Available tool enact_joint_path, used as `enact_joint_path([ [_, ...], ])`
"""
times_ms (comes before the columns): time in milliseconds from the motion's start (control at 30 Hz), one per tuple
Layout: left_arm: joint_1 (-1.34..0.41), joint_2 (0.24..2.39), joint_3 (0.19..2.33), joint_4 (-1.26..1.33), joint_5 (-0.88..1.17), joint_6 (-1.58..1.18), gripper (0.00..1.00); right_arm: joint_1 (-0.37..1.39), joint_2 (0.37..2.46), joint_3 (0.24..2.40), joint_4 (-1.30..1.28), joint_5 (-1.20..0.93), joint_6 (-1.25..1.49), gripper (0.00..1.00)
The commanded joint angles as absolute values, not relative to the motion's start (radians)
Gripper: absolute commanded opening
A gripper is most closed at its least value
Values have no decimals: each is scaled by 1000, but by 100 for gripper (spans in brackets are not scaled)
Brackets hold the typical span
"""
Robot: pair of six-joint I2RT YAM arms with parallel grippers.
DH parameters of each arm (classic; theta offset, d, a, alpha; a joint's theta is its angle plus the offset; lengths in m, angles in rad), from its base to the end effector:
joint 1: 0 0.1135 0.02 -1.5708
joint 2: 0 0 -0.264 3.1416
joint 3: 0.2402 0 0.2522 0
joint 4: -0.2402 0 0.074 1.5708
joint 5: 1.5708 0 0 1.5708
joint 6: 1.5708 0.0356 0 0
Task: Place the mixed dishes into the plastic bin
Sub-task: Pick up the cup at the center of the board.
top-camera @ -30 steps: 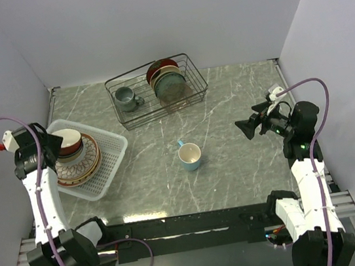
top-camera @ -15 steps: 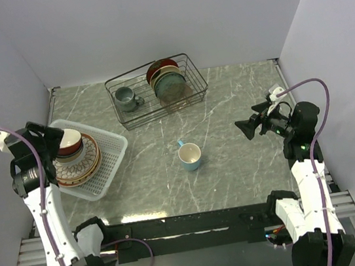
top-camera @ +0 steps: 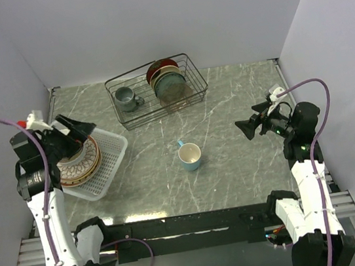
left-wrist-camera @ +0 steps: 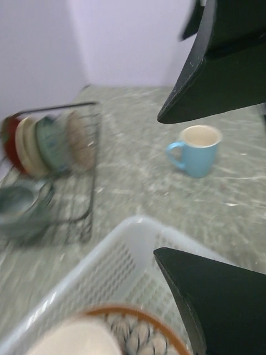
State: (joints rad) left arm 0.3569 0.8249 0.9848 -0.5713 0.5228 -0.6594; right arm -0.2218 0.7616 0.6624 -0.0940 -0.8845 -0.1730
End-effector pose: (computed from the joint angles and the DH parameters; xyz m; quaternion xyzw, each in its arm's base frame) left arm 0.1648 0.0425 0.3637 -0.2696 0.7750 -0.2935 0.4905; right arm 0.1752 -0.0113 0.3126 -0.2549 0.7042 0.2113 0.6281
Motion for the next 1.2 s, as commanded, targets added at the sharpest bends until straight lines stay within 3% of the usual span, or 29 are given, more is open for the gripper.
enact_joint_path([
  [0, 287, 822, 986, -560, 735, -549, 99, -227, 752, 706, -77, -884, -175, 100],
  [133, 192, 787, 948, -540, 733, -558, 99, -229, 758, 703, -72, -882, -173, 100],
  [267, -16, 744, 865, -422, 671, -655, 99, -230, 775, 706, -80, -882, -178, 100],
  [433, -273, 785, 813, -347, 474, -735, 99, -230, 775, 706, -80, -890, -178, 100],
  [567, -528, 879, 850, -348, 287, -742, 99, -232, 770, 706, -80, -890, -178, 100],
  [767, -757, 1046, 937, -394, 54, -764, 99, -230, 761, 712, -89, -888, -183, 100],
  [1167, -969, 1512, 1236, -601, -279, -871, 99, -232, 770, 710, -94, -877, -192, 100],
])
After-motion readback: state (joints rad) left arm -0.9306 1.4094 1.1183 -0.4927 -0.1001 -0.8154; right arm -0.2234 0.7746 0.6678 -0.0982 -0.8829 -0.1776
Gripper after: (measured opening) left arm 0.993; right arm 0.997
